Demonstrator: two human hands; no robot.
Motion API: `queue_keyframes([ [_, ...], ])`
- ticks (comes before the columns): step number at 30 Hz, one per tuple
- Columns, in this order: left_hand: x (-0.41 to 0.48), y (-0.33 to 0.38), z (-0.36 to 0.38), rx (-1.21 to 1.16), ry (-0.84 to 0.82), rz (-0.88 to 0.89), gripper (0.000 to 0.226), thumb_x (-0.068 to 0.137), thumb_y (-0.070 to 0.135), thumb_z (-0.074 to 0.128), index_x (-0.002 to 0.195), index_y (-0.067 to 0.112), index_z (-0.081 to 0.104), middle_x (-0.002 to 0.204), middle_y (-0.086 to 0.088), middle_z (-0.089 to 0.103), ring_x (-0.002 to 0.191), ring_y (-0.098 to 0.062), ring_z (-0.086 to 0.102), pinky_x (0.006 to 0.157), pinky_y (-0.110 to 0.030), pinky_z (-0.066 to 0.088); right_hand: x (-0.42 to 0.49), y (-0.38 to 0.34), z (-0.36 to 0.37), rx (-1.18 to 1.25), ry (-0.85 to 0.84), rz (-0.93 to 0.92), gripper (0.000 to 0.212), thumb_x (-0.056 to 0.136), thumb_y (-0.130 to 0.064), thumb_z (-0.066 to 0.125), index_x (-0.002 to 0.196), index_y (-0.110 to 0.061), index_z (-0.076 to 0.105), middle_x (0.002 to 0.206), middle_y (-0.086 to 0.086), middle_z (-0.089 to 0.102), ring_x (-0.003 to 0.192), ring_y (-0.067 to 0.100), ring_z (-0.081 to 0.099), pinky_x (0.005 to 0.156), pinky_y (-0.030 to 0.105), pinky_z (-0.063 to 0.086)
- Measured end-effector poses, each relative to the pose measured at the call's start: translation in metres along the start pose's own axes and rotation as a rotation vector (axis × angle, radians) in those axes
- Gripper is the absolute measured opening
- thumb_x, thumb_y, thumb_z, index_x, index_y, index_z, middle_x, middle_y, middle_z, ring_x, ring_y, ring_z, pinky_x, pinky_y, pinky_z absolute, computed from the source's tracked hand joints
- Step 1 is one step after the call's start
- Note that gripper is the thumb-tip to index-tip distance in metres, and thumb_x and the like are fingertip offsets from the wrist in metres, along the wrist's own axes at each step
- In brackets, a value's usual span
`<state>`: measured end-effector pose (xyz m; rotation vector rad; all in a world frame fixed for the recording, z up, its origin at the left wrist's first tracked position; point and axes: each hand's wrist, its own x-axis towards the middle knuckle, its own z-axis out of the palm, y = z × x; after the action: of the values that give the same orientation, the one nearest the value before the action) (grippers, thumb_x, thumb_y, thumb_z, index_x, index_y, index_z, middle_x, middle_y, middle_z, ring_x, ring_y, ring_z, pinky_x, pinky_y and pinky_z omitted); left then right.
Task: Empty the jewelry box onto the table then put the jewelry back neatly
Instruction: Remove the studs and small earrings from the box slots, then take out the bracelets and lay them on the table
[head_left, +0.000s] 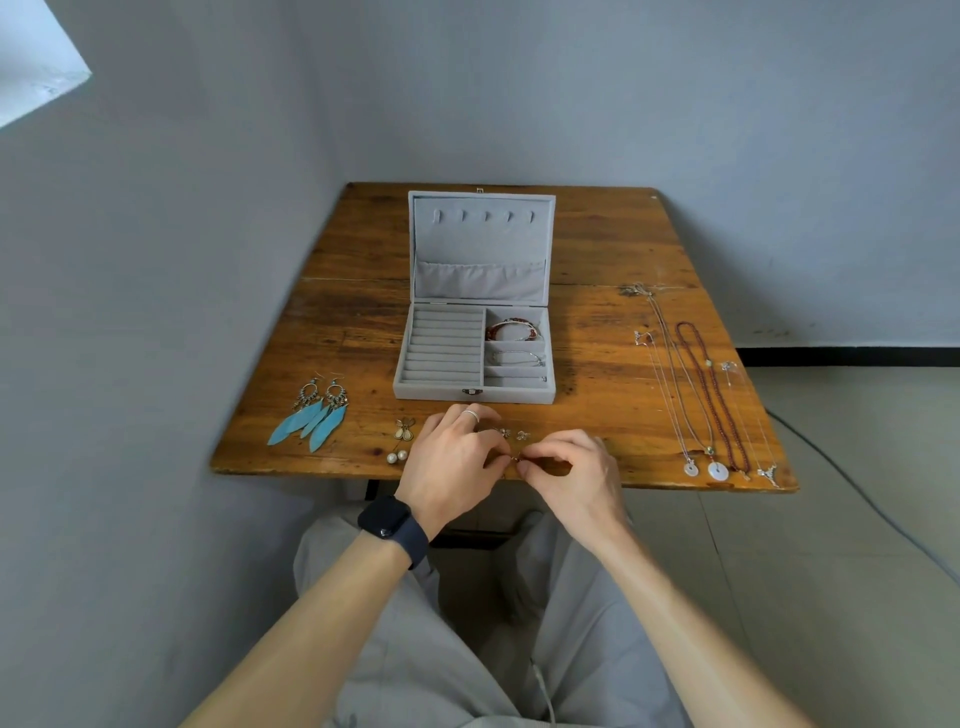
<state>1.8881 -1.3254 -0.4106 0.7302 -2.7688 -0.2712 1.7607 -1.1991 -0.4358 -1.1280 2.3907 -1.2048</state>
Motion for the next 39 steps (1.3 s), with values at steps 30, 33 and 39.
queue_keyframes([
  [30,0.099,-0.079,0.013,0.086,-0.112,-0.243,0.057,0.105,0.049,0.01,0.159,0.033,0.007,0.167,0.008,0.004,0.153,-0.011,-0.001,0.123,-0.043,-0.004,0.171,-0.027,-0.015,-0.45,0.013,-0.081,0.021,0.096,-0.04,0.058,0.111,-0.03,0.071,0.105,-0.008,0.064,0.099,0.018,0.06,0.071,0.026,0.047],
  [33,0.102,-0.078,0.014,0.077,-0.116,-0.246,0.057,0.104,0.049,0.009,0.159,0.034,0.003,0.167,0.008,0.001,0.153,-0.011,-0.003,0.123,-0.044,-0.006,0.191,-0.031,-0.005,-0.578,-0.023,-0.02,0.025,0.097,-0.045,0.055,0.113,-0.032,0.071,0.114,-0.003,0.064,0.107,0.023,0.059,0.076,0.032,0.051],
  [39,0.101,-0.082,0.013,0.065,-0.118,-0.266,0.056,0.104,0.048,0.009,0.159,0.035,0.002,0.167,0.009,-0.001,0.153,-0.011,-0.004,0.123,-0.046,-0.005,0.202,-0.034,0.013,-0.651,-0.006,-0.016,0.018,0.097,-0.037,0.057,0.105,-0.03,0.071,0.11,-0.002,0.063,0.104,0.024,0.059,0.073,0.031,0.048],
])
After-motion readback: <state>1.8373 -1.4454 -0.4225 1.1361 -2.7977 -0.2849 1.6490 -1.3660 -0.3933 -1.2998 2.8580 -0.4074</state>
